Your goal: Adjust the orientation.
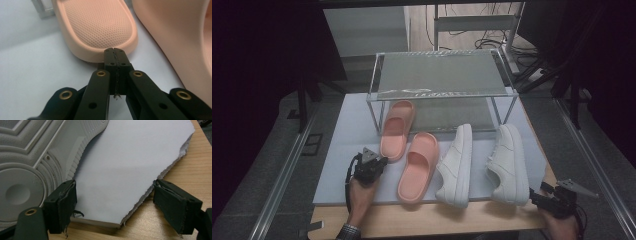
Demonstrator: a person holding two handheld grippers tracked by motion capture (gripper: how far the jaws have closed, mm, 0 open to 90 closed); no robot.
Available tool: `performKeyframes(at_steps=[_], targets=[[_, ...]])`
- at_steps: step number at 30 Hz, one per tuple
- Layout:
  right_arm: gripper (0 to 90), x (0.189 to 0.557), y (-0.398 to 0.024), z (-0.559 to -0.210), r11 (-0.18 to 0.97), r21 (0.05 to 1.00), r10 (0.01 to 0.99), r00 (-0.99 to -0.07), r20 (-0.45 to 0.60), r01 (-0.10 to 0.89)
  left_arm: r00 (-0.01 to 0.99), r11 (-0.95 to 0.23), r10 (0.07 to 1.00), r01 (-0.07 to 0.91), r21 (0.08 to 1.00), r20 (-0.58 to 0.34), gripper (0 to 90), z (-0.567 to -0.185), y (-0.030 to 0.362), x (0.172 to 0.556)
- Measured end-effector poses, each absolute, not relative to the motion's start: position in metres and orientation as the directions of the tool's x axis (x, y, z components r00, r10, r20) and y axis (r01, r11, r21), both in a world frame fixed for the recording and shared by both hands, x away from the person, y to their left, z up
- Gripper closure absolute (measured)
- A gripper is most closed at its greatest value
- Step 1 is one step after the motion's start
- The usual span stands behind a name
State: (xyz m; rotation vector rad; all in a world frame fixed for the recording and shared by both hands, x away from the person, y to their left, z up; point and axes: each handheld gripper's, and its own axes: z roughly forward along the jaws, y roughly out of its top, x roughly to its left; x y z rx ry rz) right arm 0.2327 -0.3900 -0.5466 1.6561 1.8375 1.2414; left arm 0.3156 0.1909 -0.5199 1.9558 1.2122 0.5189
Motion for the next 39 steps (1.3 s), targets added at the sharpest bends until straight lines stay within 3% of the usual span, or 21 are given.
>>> performKeyframes(at_steps=[39], targets=[[18.9, 0.233, -0.390, -0.547, -0.076, 0.794, 0.931, -0.242, 0.273, 0.603, 0.421, -0.246, 0.907, 0.565, 0.788, -0.019, 90.0, -0.507, 0.158, 0.390]])
